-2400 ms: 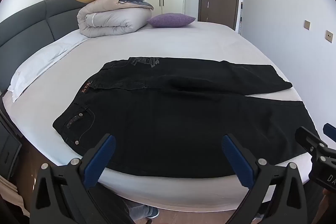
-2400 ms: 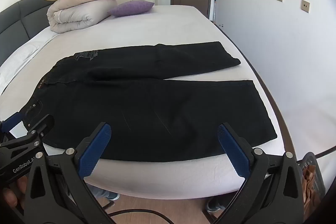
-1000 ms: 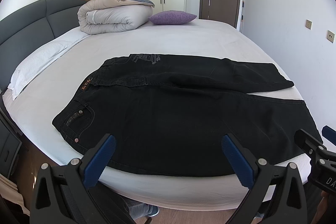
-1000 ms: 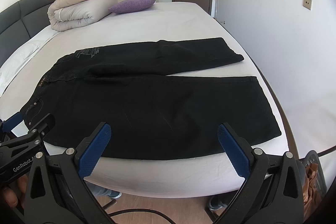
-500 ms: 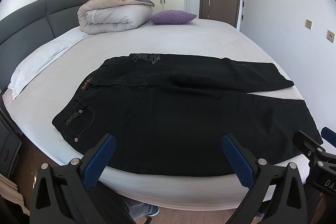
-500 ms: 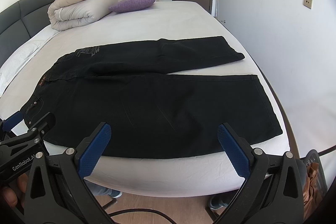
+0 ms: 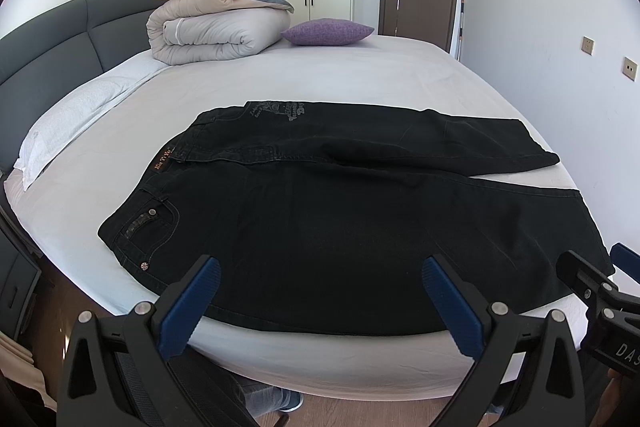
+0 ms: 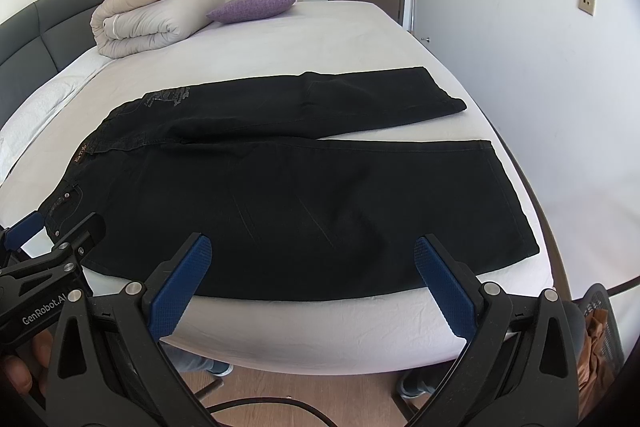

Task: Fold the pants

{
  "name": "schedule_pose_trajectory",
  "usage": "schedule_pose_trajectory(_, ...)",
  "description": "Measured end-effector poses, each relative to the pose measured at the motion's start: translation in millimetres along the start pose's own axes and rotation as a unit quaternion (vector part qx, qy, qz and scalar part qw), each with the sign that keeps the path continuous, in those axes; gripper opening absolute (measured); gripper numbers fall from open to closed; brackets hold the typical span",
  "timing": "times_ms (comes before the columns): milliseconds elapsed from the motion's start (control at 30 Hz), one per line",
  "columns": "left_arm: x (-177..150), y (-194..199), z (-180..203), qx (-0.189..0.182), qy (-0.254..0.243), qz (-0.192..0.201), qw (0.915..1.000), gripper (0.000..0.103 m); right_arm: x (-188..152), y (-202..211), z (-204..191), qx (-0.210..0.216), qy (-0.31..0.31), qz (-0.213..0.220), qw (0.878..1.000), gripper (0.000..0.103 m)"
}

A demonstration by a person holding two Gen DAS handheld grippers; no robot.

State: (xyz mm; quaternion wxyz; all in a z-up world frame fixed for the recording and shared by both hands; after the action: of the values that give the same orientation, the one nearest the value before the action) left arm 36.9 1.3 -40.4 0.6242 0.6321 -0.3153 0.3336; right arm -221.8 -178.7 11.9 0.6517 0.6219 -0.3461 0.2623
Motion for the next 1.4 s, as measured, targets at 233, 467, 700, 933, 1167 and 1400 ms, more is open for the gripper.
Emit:
schedule_pose_trajectory(233,-1.5,0.9,1.6,0.0,0.0,0.0,1.0,0.103,-3.4,-0.1,-1.9,0.0,0.0,-0.001,1.0,0.103)
schedule_pose_trajectory(467,-5.8,-0.1,3.2,-0.003,0.002,-0.001,1.0,0.103,-6.9,-2.2,-3.8,0.002,0.0,-0.004,1.0,0.103)
schedule_pose_trajectory(700,-12.7,-6.7,4.0,-0.013,0.005,-0.007,0.9999,0.103,-6.7,-11.0,-2.3,0.007,-0.003,-0.012,1.0,0.103)
schedule_pose_trajectory(933,-7.4,-22.9,-8.1,-0.065,0.011,0.009,0.9978,0.103,-4.3,-32.4,-1.2,0.058,-0.018,-0.021,0.998,0.103)
schedule_pose_trajectory(1167,12.6,-66.4,-35.2,-0.043,-0.056,-0.021,0.9973,0.103,33.8,-66.2,-2.4,0.121,-0.014,-0.009,0.993,0.103)
schedule_pose_trajectory(1400,115.7,-139.9,-109.0,-0.015,-0.083,0.032,0.9959,0.103,97.0,-126.0,5.6,0.156,0.029,-0.009,0.987,0.103)
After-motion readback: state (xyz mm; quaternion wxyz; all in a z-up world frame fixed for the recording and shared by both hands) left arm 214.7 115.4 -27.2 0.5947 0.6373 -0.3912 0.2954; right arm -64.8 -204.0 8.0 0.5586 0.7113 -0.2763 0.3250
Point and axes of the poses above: each gripper's, at about its wrist camera, not at the fingertips, and y roughly against the way its jaws point, z to its right, x to its top, the point moved 5 cm from there along -y, roughly the way its jaws point, and after that the axes turned 7 degrees about z, right-handed, at the moved point
